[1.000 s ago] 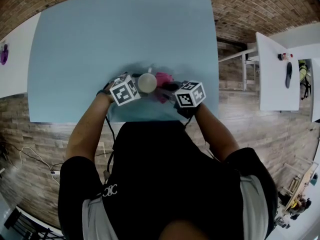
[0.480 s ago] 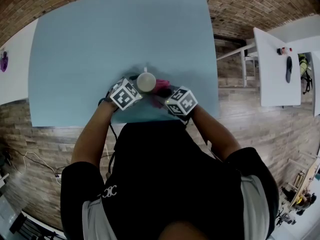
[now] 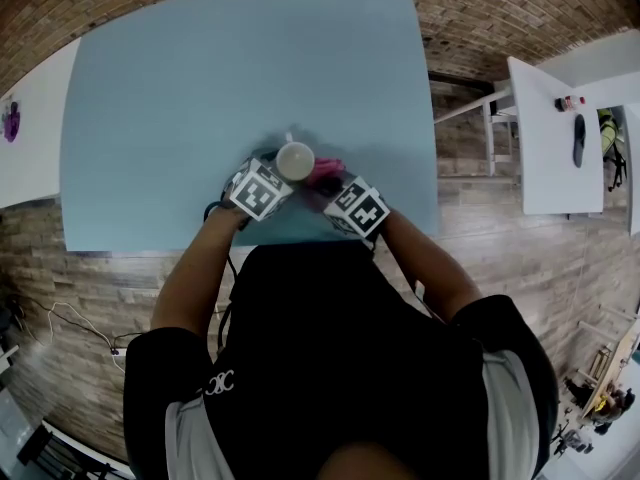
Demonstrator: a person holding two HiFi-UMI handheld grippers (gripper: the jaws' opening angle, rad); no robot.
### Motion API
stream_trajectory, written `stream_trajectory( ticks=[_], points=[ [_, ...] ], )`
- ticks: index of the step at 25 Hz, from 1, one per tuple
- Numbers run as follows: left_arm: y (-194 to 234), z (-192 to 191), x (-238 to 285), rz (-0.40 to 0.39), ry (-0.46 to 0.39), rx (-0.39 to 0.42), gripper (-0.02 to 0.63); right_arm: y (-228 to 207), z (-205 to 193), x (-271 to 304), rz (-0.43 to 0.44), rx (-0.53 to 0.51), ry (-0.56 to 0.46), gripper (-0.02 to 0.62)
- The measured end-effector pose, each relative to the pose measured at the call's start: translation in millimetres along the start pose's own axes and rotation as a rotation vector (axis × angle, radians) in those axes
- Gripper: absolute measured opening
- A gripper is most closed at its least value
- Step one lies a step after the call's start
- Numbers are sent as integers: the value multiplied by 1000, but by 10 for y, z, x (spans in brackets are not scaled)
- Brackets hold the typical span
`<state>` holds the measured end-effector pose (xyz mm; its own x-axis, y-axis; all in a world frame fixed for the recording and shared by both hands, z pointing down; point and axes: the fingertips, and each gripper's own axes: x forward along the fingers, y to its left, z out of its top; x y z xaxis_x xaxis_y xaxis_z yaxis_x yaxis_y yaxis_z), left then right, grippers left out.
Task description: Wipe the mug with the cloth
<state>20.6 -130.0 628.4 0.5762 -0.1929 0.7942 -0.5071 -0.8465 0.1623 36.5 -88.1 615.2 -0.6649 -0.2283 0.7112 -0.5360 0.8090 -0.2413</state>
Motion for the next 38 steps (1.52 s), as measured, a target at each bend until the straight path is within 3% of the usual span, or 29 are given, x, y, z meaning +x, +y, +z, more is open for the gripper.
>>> stream_trajectory(
  ticks=[4, 11, 18, 21, 23, 25, 27, 32, 34, 36, 38],
  points=[
    [0, 21, 13, 38, -48, -37, 400, -130, -41, 19, -29, 32, 5, 38],
    [-76, -183, -58, 49, -22, -24, 359, -427, -40, 33, -100, 119, -34, 38],
    [-237, -293, -214, 34, -66, -67, 337, -654, 62, 50, -143, 139, -56, 38],
    [-30, -379, -381, 134, -95, -73, 309, -692, 72, 60, -138, 136, -52, 38],
    [251, -442, -479, 233, -109, -61, 203, -701, 85, 64, -137, 129, -51, 38],
    [478, -408, -538, 278, -112, -34, 187, -683, 87, 64, -139, 119, -47, 38],
    [600, -290, -534, 274, -101, 30, 187, -650, 78, 65, -141, 108, -39, 38],
    [574, -169, -300, 171, 38, 292, 212, -625, 80, 81, -139, 99, -33, 38],
    [550, -179, -238, 160, 79, 362, 194, -608, 88, 75, -135, 91, -34, 38],
    [565, -154, -221, 184, 79, 383, 72, -590, 104, 67, -130, 78, -37, 38],
    [586, -134, -221, 215, 63, 362, 72, -566, 114, 58, -123, 67, -42, 38]
  ],
)
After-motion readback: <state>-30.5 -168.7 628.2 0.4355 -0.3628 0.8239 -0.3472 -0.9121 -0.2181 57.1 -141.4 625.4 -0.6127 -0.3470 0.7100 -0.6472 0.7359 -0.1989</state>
